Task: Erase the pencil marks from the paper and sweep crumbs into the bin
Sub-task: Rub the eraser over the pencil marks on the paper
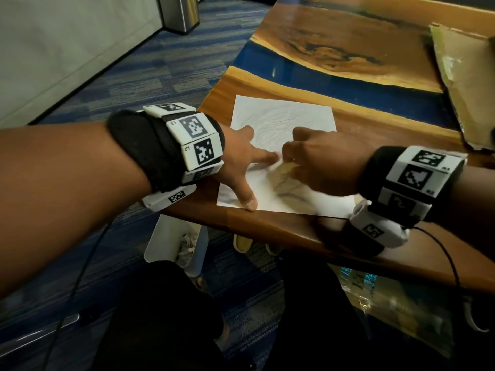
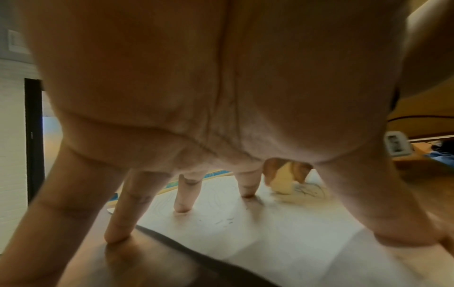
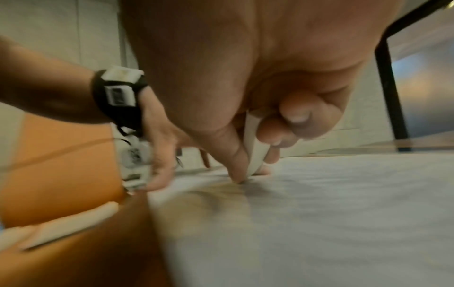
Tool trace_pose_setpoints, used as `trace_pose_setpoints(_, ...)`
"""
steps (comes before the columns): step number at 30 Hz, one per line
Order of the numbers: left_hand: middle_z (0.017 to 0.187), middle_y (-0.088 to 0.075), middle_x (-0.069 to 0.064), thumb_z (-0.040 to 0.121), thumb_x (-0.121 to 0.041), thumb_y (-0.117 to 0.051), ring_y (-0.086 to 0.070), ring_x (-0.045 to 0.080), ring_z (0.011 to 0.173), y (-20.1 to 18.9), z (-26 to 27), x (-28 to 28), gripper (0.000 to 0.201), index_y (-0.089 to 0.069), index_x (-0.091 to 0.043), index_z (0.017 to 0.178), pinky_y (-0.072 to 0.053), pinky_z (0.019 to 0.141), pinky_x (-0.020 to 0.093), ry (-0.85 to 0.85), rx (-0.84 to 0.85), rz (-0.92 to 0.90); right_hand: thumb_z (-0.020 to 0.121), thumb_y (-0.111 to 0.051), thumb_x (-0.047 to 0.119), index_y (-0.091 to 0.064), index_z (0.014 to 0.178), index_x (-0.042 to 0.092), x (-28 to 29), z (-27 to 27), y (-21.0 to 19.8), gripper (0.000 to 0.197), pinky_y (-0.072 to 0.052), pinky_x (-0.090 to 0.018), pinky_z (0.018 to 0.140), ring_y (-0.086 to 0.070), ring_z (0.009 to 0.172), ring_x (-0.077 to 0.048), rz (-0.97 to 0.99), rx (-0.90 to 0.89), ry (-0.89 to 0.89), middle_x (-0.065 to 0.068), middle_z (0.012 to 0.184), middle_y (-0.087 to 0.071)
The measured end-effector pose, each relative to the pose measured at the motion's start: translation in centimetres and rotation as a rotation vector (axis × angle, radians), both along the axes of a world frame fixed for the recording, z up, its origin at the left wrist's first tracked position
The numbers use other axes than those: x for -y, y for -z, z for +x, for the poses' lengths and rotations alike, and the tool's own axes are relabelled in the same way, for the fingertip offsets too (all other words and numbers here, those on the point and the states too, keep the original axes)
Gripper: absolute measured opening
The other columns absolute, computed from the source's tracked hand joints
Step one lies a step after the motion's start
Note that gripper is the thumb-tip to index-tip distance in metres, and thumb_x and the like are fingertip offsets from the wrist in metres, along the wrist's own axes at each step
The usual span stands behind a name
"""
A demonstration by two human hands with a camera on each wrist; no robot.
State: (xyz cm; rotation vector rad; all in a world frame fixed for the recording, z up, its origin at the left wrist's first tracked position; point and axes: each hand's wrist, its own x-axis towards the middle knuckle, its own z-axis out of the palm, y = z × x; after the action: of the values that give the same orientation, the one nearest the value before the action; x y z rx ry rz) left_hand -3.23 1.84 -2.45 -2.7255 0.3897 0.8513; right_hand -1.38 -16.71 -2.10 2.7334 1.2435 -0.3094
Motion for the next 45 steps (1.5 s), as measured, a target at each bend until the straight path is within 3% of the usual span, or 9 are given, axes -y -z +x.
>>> trace_pose_setpoints(4, 0.156, -0.016, 0.008, 0.050, -0.095, -0.058, -0.045, 0.040, 0.129, -0.3, 0.0, 0.0, 0.108, 0.002, -0.067, 0.135, -0.049, 0.096, 0.052, -0.003, -0.008, -0.016, 0.098, -0.048, 0.034, -0.052, 0.123, 0.025, -0.2, -2.4, 0.3, 0.026, -0.045, -0.031, 0.067, -0.053, 0.080, -0.020, -0.058, -0.058, -0.244, 0.003, 0.111, -0.038)
trace_pose_setpoints(8, 0.159, -0.012, 0.010, 0.053, -0.094, -0.056, -0.038, 0.041, 0.136, 0.1, 0.0, 0.0, 0.120, 0.012, -0.062, 0.147, -0.047, 0.100, 0.049, -0.007, 0.007, 0.003, 0.100, -0.048, 0.034, -0.051, 0.124, 0.025, 0.8, 0.5, -0.6, 0.026, -0.037, -0.024, 0.056, -0.049, 0.073, -0.012, -0.081, 0.061, 0.010, 0.001, 0.112, -0.043)
trace_pose_setpoints(12, 0.157, -0.015, 0.008, 0.052, -0.094, -0.057, -0.042, 0.039, 0.132, 0.0, 0.1, -0.1, 0.117, 0.004, -0.060, 0.147, -0.049, 0.096, 0.049, -0.007, -0.007, -0.011, 0.099, -0.047, 0.036, -0.051, 0.123, 0.023, 0.2, -2.3, 0.1, 0.028, -0.048, -0.034, 0.066, -0.051, 0.076, -0.019, -0.067, -0.021, -0.207, 0.000, 0.113, -0.041)
trace_pose_setpoints(20, 0.161, -0.016, 0.009, 0.052, -0.096, -0.055, -0.035, 0.037, 0.140, -0.3, -1.1, -2.7, 0.123, 0.012, -0.060, 0.149, -0.044, 0.103, 0.049, -0.061, 0.005, 0.056, 0.097, -0.052, 0.036, -0.054, 0.126, 0.025, -0.6, 1.9, 0.6, 0.031, -0.037, -0.025, 0.064, -0.050, 0.086, -0.015, -0.025, -0.024, 0.022, 0.000, 0.117, -0.052)
trace_pose_setpoints(25, 0.167, 0.003, 0.003, 0.063, -0.093, -0.052, -0.007, 0.031, 0.152, -0.4, -2.5, -4.0, 0.111, -0.002, -0.054, 0.153, -0.026, 0.116, 0.059, -0.048, 0.032, -0.012, 0.093, -0.056, 0.029, -0.058, 0.119, 0.022, -2.6, 2.1, 0.5, 0.026, -0.037, -0.024, 0.068, -0.051, 0.086, -0.015, 0.014, -0.115, 0.042, 0.001, 0.105, -0.057)
trace_pose_setpoints(30, 0.161, -0.021, 0.004, 0.068, -0.076, -0.070, -0.028, 0.025, 0.145, 0.2, -2.5, -3.9, 0.110, -0.020, -0.031, 0.155, -0.038, 0.111, 0.050, 0.009, 0.063, -0.167, 0.097, -0.053, 0.028, -0.058, 0.126, 0.019, -4.1, 0.9, 0.3, 0.031, -0.045, -0.027, 0.074, -0.054, 0.091, -0.017, 0.041, -0.028, -0.013, -0.003, 0.116, -0.057)
trace_pose_setpoints(34, 0.160, -0.024, 0.003, 0.065, -0.077, -0.072, -0.029, 0.024, 0.145, 0.2, -2.5, -4.0, 0.113, -0.020, -0.032, 0.155, -0.037, 0.112, 0.049, 0.012, 0.064, -0.198, 0.097, -0.052, 0.028, -0.058, 0.120, 0.021, -4.1, -1.9, 0.2, 0.024, -0.037, -0.025, 0.073, -0.050, 0.089, -0.015, 0.024, -0.072, -0.256, 0.003, 0.106, -0.044)
trace_pose_setpoints(39, 0.164, -0.015, 0.006, 0.066, -0.077, -0.070, -0.024, 0.027, 0.147, 0.5, -2.3, -4.0, 0.117, -0.013, -0.033, 0.158, -0.034, 0.113, 0.047, 0.025, 0.060, -0.170, 0.099, -0.050, 0.032, -0.057, 0.125, 0.020, -3.8, 0.8, 0.2, 0.030, -0.044, -0.026, 0.064, -0.052, 0.078, -0.015, 0.004, 0.043, -0.068, 0.003, 0.106, -0.045)
trace_pose_setpoints(45, 0.162, -0.014, 0.006, 0.056, -0.088, -0.066, -0.024, 0.031, 0.146, 0.9, -1.6, -4.1, 0.123, -0.010, -0.041, 0.156, -0.036, 0.112, 0.054, 0.006, 0.035, -0.150, 0.098, -0.050, 0.032, -0.055, 0.124, 0.023, -3.8, -1.5, 0.3, 0.027, -0.039, -0.026, 0.070, -0.053, 0.088, -0.017, -0.005, -0.060, -0.268, 0.003, 0.111, -0.044)
